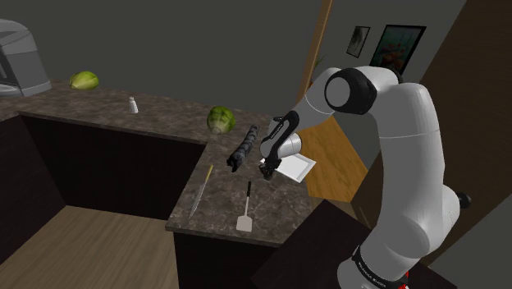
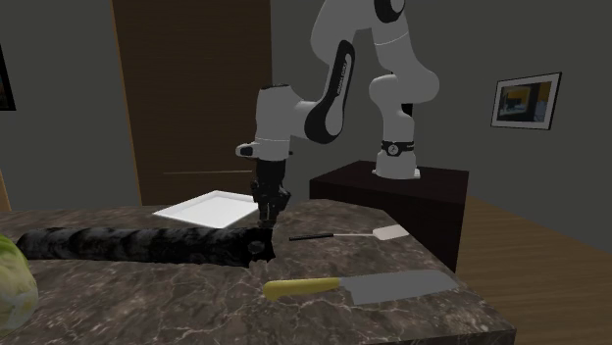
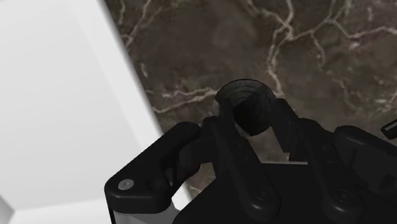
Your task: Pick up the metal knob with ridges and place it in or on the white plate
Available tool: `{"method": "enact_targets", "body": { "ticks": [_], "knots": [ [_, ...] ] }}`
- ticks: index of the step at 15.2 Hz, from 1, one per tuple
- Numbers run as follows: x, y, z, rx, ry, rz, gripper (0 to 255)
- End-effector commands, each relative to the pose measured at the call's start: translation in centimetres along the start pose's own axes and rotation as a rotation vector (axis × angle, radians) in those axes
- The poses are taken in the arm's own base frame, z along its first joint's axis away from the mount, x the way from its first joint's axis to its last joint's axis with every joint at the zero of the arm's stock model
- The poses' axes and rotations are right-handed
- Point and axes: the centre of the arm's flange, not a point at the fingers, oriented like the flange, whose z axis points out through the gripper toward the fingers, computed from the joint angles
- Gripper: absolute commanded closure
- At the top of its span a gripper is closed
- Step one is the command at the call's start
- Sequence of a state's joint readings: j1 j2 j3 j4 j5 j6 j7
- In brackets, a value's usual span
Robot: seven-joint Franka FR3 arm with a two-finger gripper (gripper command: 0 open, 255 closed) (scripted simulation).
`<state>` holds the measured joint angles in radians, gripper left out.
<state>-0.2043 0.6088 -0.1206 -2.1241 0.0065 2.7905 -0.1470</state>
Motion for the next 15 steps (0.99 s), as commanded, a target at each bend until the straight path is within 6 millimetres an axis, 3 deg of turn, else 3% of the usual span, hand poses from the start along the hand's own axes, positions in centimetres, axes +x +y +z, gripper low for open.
{"method": "enact_targets", "body": {
  "ticks": [1, 8, 9, 12, 15],
  "knots": [
    [0.0, 0.0, 0.0, 0.000, 0.000, 0.000, 255],
    [0.0, 0.0, 0.0, 0.000, 0.000, 0.000, 255],
    [0.0, 0.0, 0.0, 0.000, 0.000, 0.000, 0],
    [9.6, 3.2, 0.0, 0.116, -0.423, 0.048, 0],
    [9.0, 3.0, 1.4, 0.116, -0.423, 0.048, 0]
  ]
}}
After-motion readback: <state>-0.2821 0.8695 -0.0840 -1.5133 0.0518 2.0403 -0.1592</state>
